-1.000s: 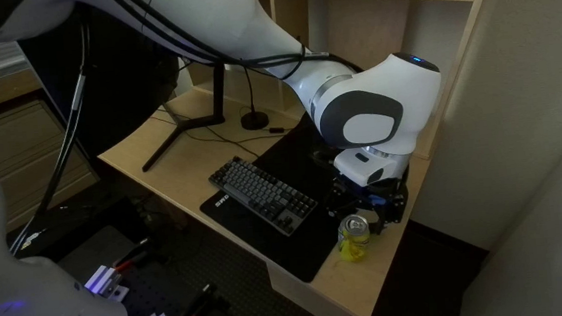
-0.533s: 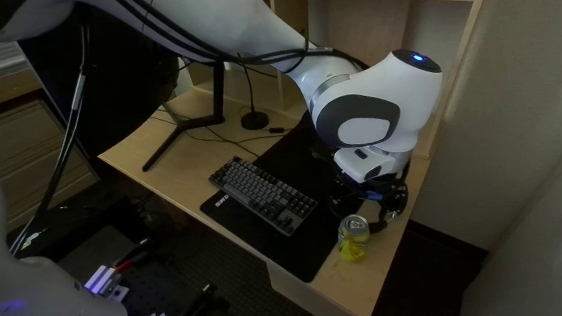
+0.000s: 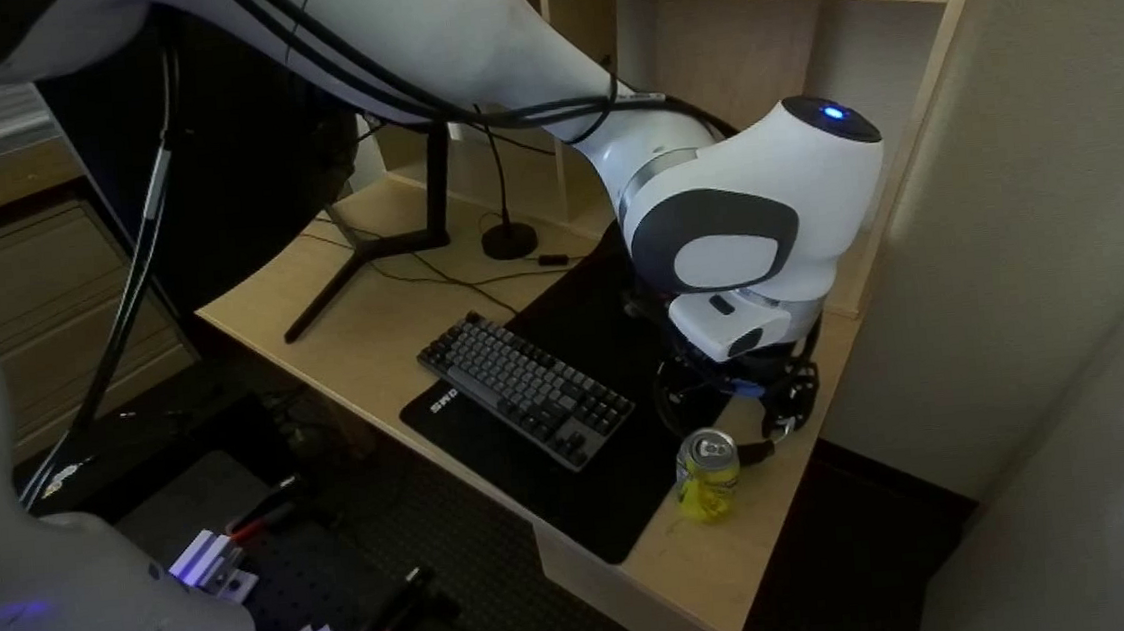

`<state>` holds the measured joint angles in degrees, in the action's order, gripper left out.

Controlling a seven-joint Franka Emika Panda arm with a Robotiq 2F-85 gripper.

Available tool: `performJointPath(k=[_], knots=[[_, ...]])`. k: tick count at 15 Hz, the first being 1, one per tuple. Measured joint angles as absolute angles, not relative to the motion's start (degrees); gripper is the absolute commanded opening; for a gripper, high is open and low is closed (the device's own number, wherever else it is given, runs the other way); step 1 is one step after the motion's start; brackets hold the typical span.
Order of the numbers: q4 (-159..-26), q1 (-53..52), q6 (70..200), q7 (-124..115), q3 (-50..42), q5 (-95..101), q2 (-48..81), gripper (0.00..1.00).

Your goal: Move the soda can to the front of the mat, put the headphones on the back of the monitor, then switch on the desk lamp

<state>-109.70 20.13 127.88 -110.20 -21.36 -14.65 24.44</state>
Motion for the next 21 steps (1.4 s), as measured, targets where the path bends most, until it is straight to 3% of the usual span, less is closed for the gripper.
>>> performJointPath(k=[21], knots=[[-109.5,20.1,124.9,-111.5,-21.3,-12.4,24.4,1.0]])
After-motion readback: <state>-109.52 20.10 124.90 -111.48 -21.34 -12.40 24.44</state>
